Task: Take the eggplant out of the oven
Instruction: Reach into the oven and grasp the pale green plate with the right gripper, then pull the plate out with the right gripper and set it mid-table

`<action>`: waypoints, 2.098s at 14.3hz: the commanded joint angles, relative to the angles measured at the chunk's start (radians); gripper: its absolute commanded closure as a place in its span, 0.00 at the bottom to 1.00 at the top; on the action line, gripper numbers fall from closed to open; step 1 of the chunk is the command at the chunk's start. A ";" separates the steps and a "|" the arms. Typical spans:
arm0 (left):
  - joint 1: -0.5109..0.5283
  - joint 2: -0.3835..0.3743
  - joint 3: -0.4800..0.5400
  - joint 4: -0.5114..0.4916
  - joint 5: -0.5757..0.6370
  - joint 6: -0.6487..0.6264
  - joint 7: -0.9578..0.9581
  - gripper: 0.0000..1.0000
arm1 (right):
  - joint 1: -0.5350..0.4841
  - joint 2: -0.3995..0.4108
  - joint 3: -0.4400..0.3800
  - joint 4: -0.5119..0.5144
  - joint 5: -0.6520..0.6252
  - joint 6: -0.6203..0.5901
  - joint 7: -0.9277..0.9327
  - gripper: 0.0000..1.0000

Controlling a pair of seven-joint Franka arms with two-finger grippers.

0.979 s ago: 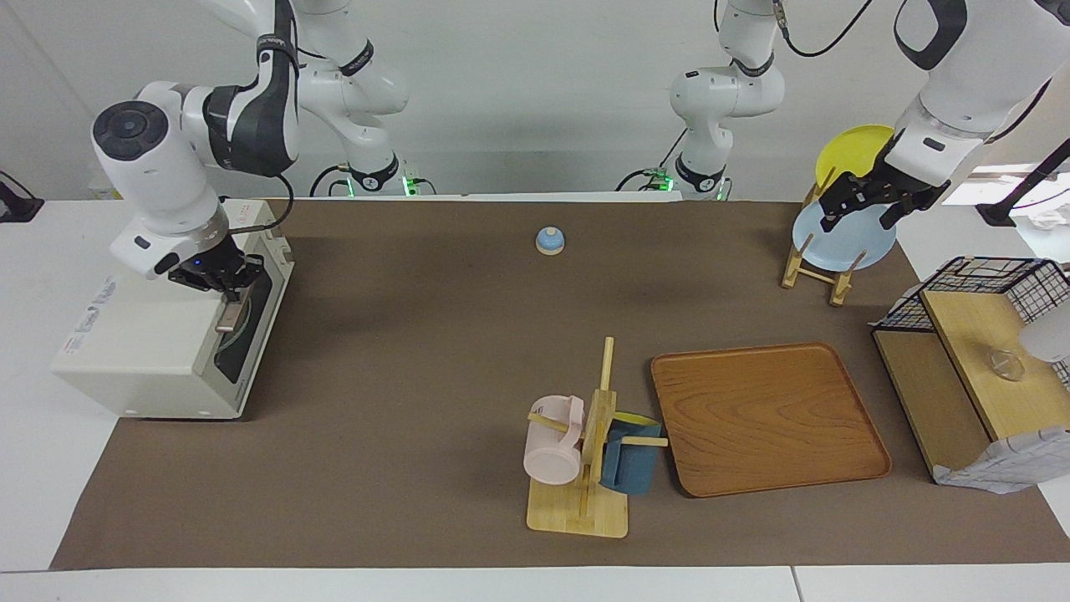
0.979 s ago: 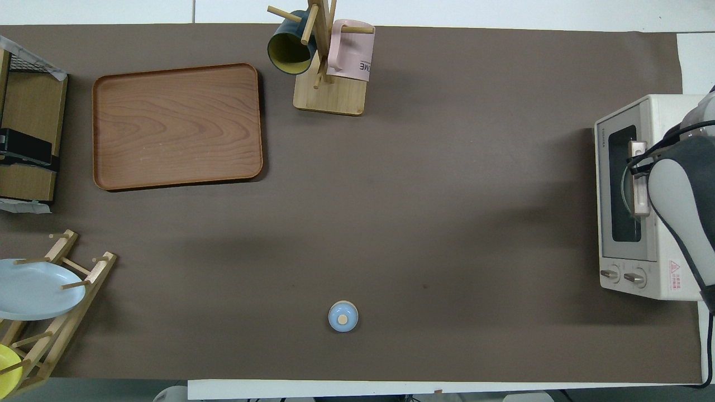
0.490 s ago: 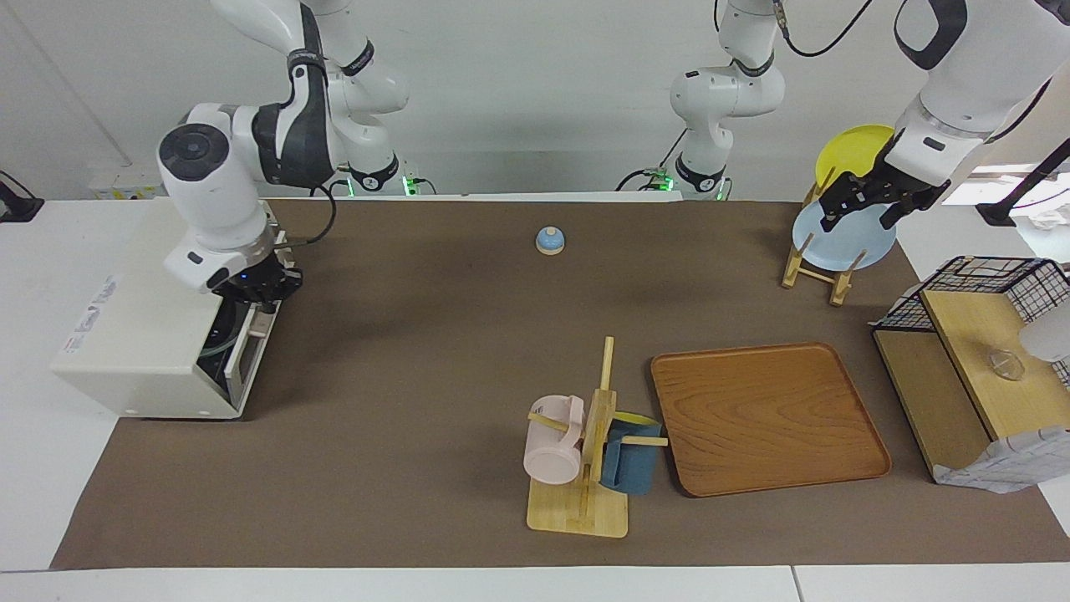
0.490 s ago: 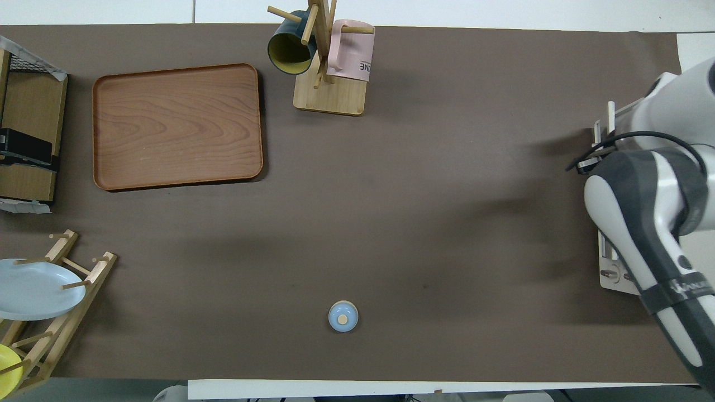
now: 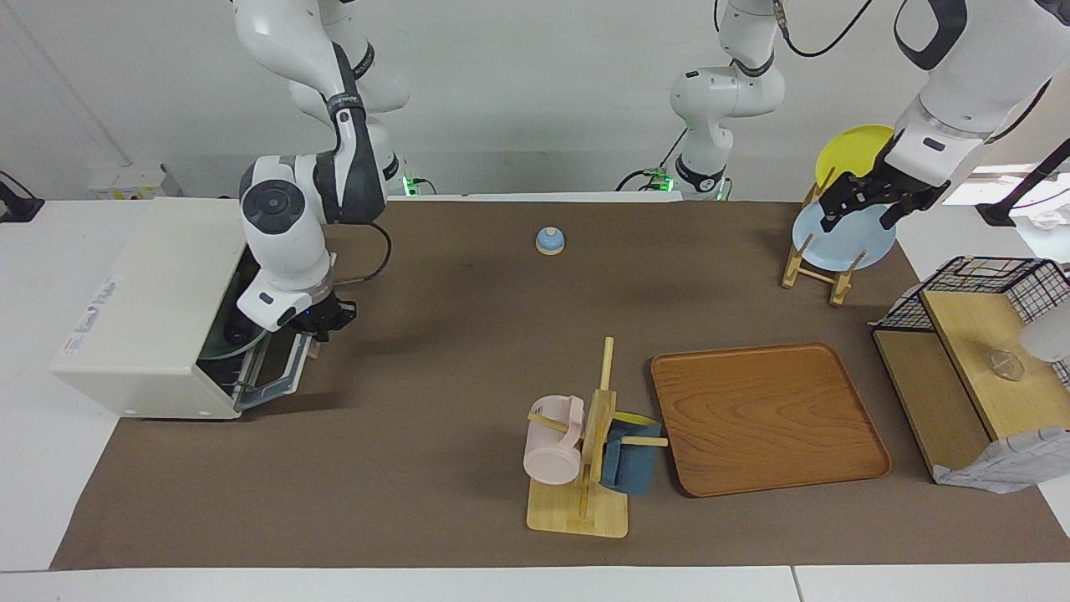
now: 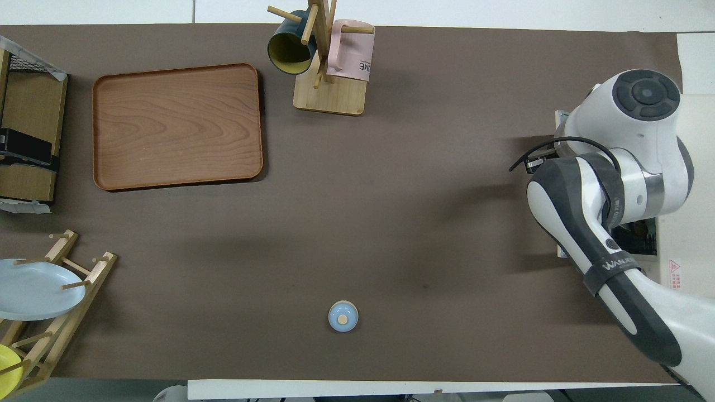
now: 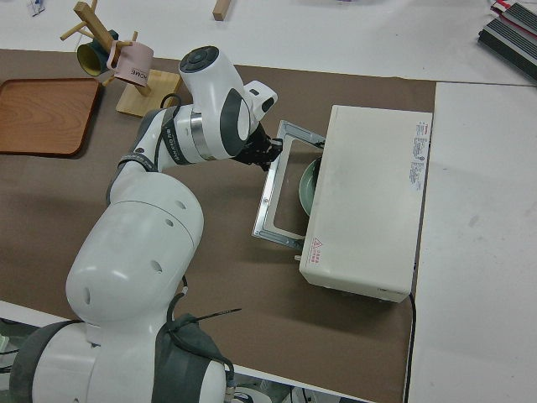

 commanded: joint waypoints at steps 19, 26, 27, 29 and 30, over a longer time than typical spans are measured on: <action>-0.001 -0.004 0.001 -0.001 0.003 -0.016 -0.005 0.00 | -0.126 -0.092 0.018 -0.074 0.005 -0.094 0.039 0.51; -0.001 -0.004 0.003 -0.001 0.003 -0.015 -0.005 0.00 | -0.086 -0.109 0.026 -0.119 -0.106 -0.052 0.017 1.00; -0.001 -0.004 0.003 -0.001 0.003 -0.019 -0.005 0.00 | -0.036 -0.102 0.024 -0.090 -0.119 -0.076 0.029 1.00; 0.001 -0.007 0.004 -0.011 0.003 -0.032 -0.003 0.00 | 0.062 -0.050 0.030 0.018 -0.114 -0.168 0.144 1.00; 0.002 -0.007 0.006 -0.011 0.003 -0.032 -0.003 0.00 | 0.151 -0.009 0.030 0.098 -0.113 -0.231 0.258 1.00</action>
